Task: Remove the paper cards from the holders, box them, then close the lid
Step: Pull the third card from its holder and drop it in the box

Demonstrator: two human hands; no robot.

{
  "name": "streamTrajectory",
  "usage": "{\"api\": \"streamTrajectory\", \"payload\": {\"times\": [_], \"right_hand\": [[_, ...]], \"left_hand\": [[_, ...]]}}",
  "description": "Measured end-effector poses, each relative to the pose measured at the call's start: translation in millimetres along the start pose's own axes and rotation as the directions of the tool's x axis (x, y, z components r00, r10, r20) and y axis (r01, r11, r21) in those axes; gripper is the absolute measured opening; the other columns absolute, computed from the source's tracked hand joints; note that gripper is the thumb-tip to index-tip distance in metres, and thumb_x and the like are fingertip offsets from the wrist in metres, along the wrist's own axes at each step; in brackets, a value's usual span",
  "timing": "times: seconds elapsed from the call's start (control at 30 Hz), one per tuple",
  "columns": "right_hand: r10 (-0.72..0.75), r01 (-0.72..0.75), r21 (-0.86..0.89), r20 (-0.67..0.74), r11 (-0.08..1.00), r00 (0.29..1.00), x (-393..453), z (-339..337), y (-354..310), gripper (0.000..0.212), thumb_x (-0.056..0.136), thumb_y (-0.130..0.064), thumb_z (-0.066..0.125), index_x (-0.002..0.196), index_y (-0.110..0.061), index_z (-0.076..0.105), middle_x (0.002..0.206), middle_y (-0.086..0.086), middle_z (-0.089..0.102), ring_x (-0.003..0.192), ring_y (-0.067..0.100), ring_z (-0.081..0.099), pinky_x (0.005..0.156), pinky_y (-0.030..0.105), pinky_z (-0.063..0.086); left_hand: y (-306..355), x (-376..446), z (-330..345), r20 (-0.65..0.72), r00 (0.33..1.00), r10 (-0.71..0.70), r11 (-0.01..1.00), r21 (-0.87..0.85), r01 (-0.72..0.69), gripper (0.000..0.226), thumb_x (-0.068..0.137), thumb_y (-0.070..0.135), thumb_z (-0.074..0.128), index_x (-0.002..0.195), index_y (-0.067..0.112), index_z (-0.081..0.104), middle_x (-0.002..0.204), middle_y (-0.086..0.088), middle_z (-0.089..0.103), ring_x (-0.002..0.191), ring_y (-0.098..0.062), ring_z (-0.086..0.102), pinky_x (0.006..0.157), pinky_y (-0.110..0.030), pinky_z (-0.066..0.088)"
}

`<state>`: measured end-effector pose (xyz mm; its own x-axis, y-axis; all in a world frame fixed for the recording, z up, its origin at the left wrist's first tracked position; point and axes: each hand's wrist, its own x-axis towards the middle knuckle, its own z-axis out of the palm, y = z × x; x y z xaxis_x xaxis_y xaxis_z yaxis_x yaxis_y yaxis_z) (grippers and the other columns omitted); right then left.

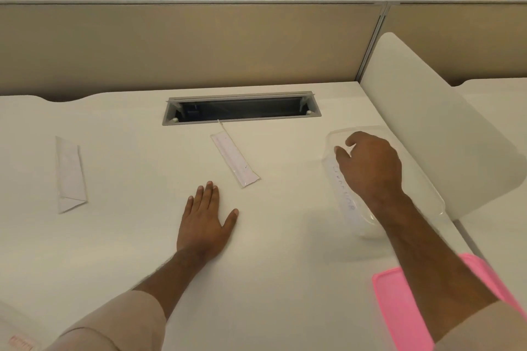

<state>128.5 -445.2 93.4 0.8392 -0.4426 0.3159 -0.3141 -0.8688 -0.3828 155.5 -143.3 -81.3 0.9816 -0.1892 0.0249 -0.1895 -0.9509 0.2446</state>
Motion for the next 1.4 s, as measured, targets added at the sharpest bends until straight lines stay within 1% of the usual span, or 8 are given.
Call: {"api": "streamTrajectory", "payload": {"times": [0.17,0.43,0.77,0.87,1.07,1.13,1.23,1.4], "right_hand": [[-0.109,0.081,0.154,0.185,0.985,0.977,-9,44,-50,0.030,0.088,-0.038,0.061,0.105,-0.014,0.067,0.094,0.004,0.073,0.090,0.025,0.066,0.075,0.029,0.048],[-0.178,0.051,0.273,0.465,0.961,0.867,-23,125,-87,0.049,0.082,-0.029,0.070,0.127,-0.017,0.054,0.121,0.005,0.061,0.109,0.024,0.059,0.091,0.036,0.049],[-0.198,0.121,0.280,0.264,0.952,0.944,-34,152,-87,0.023,0.092,-0.016,0.054,0.107,-0.006,0.068,0.100,0.012,0.070,0.092,0.031,0.063,0.080,0.039,0.050],[-0.194,0.123,0.332,0.190,0.935,0.962,-38,148,-78,0.017,0.090,-0.009,0.054,0.087,0.002,0.066,0.084,0.015,0.068,0.077,0.034,0.061,0.073,0.043,0.050],[-0.118,0.067,0.448,0.086,0.891,0.989,-64,129,-55,0.015,0.087,-0.007,0.059,0.078,0.005,0.065,0.066,0.014,0.063,0.064,0.034,0.057,0.061,0.040,0.049],[-0.101,0.065,0.489,0.048,0.870,0.994,-77,118,-48,0.012,0.086,-0.008,0.063,0.079,0.000,0.069,0.065,0.009,0.066,0.063,0.028,0.060,0.060,0.035,0.049],[-0.076,0.049,0.565,0.024,0.824,0.997,-98,96,-41,0.007,0.085,-0.009,0.068,0.085,-0.010,0.075,0.068,-0.003,0.071,0.065,0.013,0.065,0.062,0.027,0.051],[0.022,-0.132,0.716,0.161,0.685,0.987,-125,63,-33,0.015,0.083,-0.010,0.073,0.083,-0.025,0.077,0.072,-0.009,0.074,0.068,0.010,0.069,0.068,0.032,0.057]], "left_hand": [[0,0,1,-0.008,1.000,0.000,1.000,-0.011,0.000,0.086,0.092,0.069,0.014,0.158,0.015,0.004,0.166,0.005,-0.001,0.153,-0.012,-0.005,0.122,-0.032,-0.004],[1,0,0,-0.023,1.000,-0.006,1.000,-0.023,0.005,0.086,0.092,0.070,0.014,0.158,0.016,0.005,0.166,0.005,0.000,0.153,-0.011,-0.005,0.122,-0.031,-0.004],[0,0,3,-0.029,1.000,-0.002,0.999,-0.032,0.001,0.086,0.092,0.070,0.014,0.158,0.017,0.004,0.166,0.005,-0.002,0.152,-0.010,-0.007,0.122,-0.031,-0.007],[-1,1,3,-0.022,1.000,-0.003,0.999,-0.043,0.002,0.086,0.091,0.071,0.013,0.158,0.017,0.003,0.166,0.006,-0.003,0.152,-0.009,-0.008,0.121,-0.030,-0.008],[-1,-1,-6,-0.002,1.000,0.004,0.988,-0.154,-0.004,0.089,0.090,0.071,0.026,0.158,0.018,0.008,0.166,0.006,0.003,0.152,-0.010,-0.004,0.122,-0.030,-0.004],[-1,-3,-16,-0.009,0.998,-0.056,0.930,-0.364,0.049,0.082,0.091,0.067,0.039,0.156,0.022,0.020,0.164,0.008,0.018,0.152,-0.012,0.009,0.124,-0.033,0.006],[-12,-13,-40,-0.056,0.971,-0.231,0.637,-0.764,0.107,0.054,0.093,0.048,0.059,0.142,0.032,0.046,0.147,0.014,0.048,0.138,-0.010,0.041,0.115,-0.039,0.034],[-50,-43,-82,-0.051,0.966,-0.252,0.463,-0.883,0.074,0.043,0.092,0.035,0.065,0.134,0.039,0.054,0.135,0.021,0.057,0.119,0.005,0.056,0.098,-0.027,0.048]]}}
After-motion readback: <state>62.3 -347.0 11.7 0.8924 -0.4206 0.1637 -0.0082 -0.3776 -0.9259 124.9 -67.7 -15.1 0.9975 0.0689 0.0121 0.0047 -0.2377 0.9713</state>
